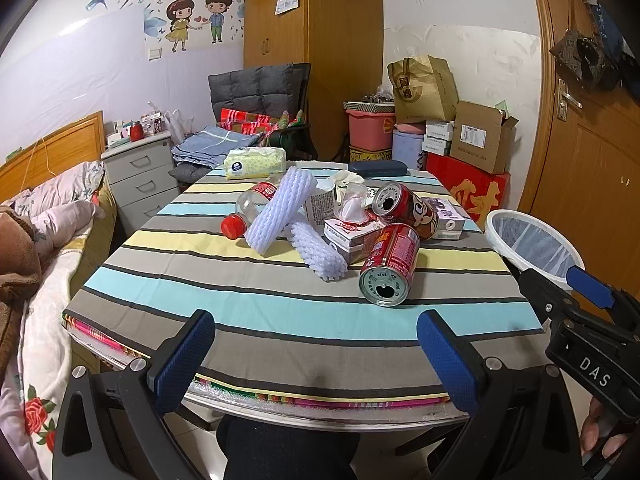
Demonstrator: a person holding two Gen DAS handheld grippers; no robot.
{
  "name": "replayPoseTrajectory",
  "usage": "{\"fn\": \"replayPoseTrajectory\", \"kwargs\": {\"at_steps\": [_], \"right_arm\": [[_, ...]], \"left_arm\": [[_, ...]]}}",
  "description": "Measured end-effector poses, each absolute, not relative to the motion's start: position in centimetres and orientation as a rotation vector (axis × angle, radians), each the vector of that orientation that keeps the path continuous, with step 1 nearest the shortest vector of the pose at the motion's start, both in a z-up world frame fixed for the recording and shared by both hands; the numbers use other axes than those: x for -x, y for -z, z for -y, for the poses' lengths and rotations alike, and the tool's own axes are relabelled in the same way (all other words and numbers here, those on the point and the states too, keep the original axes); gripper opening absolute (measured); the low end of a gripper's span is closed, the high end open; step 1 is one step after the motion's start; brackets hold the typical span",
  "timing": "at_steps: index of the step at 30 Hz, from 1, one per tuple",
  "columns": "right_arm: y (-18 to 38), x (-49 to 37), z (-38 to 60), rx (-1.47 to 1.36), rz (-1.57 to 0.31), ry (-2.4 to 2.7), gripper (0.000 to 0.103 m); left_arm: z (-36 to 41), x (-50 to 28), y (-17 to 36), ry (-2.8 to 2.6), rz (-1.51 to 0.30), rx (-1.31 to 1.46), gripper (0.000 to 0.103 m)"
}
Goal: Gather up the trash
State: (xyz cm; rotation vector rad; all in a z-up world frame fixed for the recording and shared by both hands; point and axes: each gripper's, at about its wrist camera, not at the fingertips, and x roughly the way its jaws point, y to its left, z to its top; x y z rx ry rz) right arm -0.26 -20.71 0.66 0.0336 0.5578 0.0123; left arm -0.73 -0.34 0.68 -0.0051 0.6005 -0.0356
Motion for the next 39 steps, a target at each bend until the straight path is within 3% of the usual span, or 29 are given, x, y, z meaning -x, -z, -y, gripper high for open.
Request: {"fn": "replayPoseTrajectory", "kwargs": {"at_steps": [39], "right_arm": [[-0.7, -0.1, 20.3, -0.026, -0.555, -0.009, 0.078]], "left_arm": [[-1.9, -0.7, -0.6, 0.021, -0.618, 0.034, 0.103]]}}
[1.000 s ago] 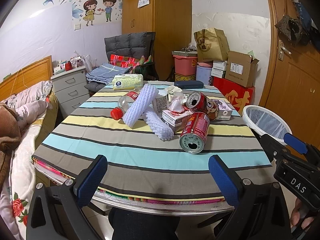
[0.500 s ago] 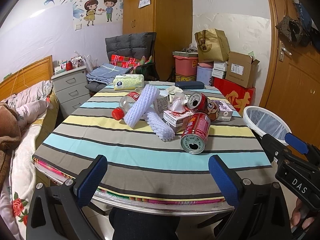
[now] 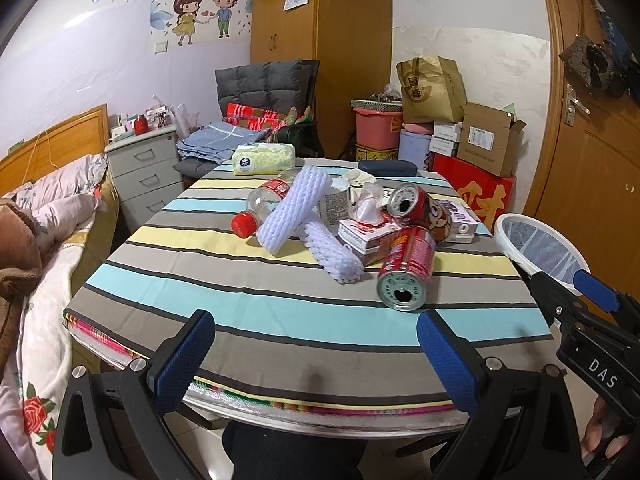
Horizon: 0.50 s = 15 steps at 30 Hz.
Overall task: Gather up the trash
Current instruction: 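Reach the left tool to the clear plastic bottle while the right tool reaches the red can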
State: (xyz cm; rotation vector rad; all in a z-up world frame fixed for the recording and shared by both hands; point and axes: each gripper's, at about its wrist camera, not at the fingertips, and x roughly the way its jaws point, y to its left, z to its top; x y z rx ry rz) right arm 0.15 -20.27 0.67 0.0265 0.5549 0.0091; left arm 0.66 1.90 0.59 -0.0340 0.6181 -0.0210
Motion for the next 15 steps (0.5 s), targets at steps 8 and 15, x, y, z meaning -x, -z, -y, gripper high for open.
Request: {"fn": "replayPoseTrajectory", "kwargs": {"at_steps": [8, 15], "right_arm": [[0.0, -3.3, 18.5, -0.079, -0.593, -0.080, 0.078], [1.5, -7.0, 16.6, -0.146, -0.701, -0.126, 0.078]], "left_arm": [[-6.2, -3.9, 0.2, -0.005, -0.658, 0.073, 0.103], [-10.3, -8.2, 0.7, 0.008, -0.697, 0.123, 0.103]]}}
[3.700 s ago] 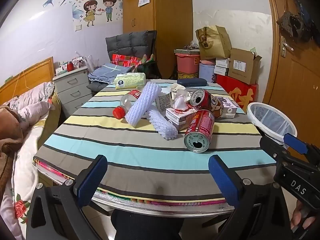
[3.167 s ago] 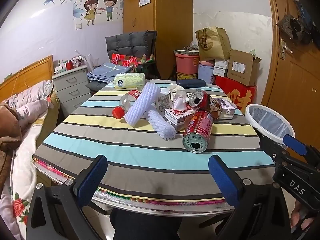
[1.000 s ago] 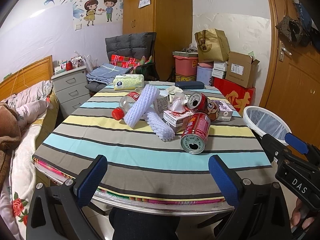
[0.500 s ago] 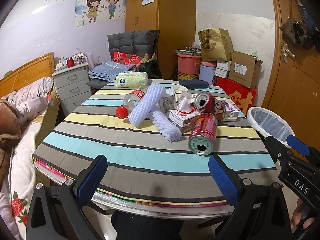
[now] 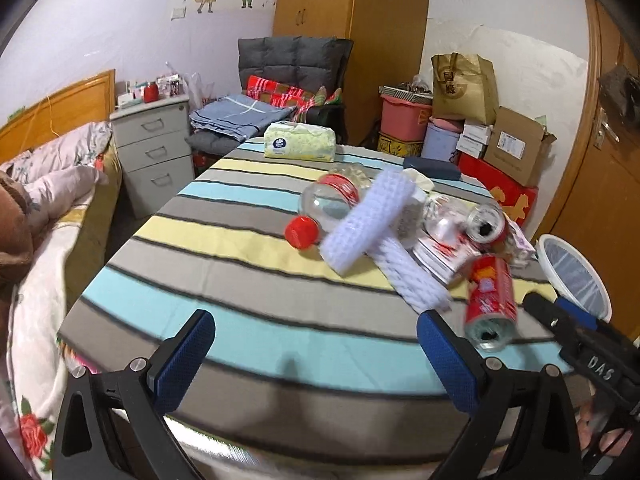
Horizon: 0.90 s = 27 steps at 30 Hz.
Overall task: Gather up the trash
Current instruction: 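Reach the left tool to the clear plastic bottle while the right tool reaches the red can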
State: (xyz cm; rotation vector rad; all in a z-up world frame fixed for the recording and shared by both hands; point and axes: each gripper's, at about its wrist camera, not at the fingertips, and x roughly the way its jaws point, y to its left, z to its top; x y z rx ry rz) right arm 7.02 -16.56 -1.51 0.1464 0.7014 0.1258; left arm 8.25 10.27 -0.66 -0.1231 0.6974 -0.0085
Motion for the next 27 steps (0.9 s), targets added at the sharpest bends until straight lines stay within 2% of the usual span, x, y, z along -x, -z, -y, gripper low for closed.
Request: {"fn": "replayPoseTrajectory", "kwargs": {"at_steps": [10, 11, 15, 23, 27], "right_arm": [[2.8, -9.6, 14.8, -0.172, -0.808, -0.099, 0.078], [2.9, -9.8, 14.9, -0.173, -0.812, -0.099, 0.078], [2.7, -9.9, 14.8, -0.155, -0.816, -0.081, 0.067], [2.3, -10.7, 15.2, -0.131, -0.818, -0.073, 0.059], [2.1, -10.9, 15.3, -0.110, -0.822, -0.074, 0.058]], "left_arm": [[-13.3, -17.3, 0.1, 0.078, -0.734, 0.130, 0.102], [-13.4, -18.4, 0.2, 0.084, -0.743, 0.126, 0.100], [-13.4, -22.4, 0.6, 0.121, -0.777, 0.118, 0.097], [-11.2, -27.7, 1.6, 0.199, -0.835, 0.078, 0.097], [-10.1, -29.6, 2.7, 0.225, -0.880, 0.058, 0.091]]}}
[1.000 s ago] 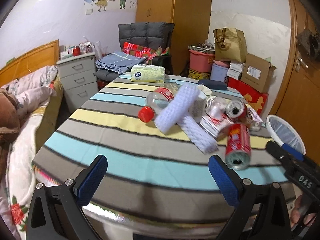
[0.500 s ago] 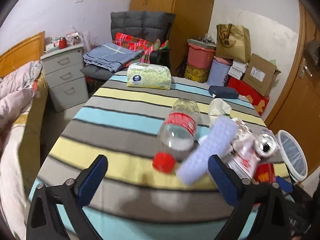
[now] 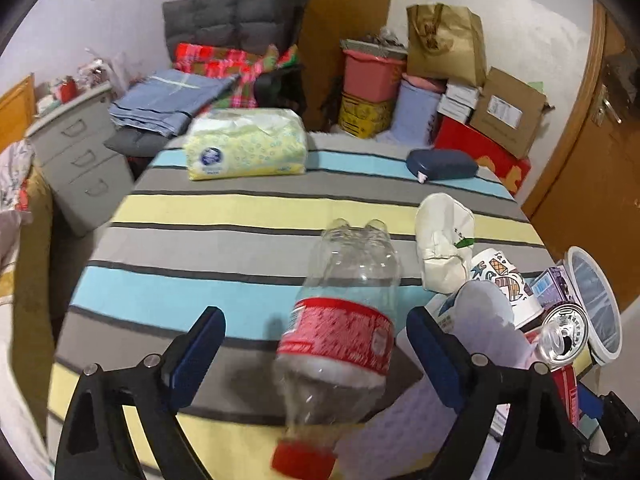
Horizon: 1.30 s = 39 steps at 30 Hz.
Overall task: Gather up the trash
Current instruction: 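Reach the left tool to the clear plastic bottle while the right tool reaches the red can, then close the left tool on the bottle while the right tool grasps the red cartoon can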
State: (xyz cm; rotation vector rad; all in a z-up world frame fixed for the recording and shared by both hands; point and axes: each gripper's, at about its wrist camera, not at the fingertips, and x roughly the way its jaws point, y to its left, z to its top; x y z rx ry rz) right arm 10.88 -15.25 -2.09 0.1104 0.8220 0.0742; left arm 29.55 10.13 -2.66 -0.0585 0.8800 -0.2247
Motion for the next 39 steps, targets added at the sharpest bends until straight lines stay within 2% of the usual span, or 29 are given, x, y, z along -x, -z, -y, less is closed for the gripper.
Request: {"fn": "replayPoseTrajectory", "kwargs": {"at_steps": [6, 14, 33, 39], "right_arm": [[2.0, -11.3, 15.5, -0.098, -0.823, -0.080, 0.057], [2.1, -11.5, 15.7, -0.082, -0.813, -0.094, 0.056], [1.7, -10.8, 17.8, -0.140, -0.771, -0.127, 0.051], [1.4, -10.3, 18.0, -0.142, -0.752, -0.151, 0.046]], "left_arm": [[-9.4, -30.5, 3.5, 0.230, -0.904, 0.070, 0.088], [-8.9, -31.3, 4.4, 0.260, -0.963, 0.114, 0.068], [-11.1, -25.2, -0.6, 0.142, -0.838, 0.145, 0.064], [-11.9, -23.5, -1.7, 0.104, -0.809, 0.158, 0.064]]}}
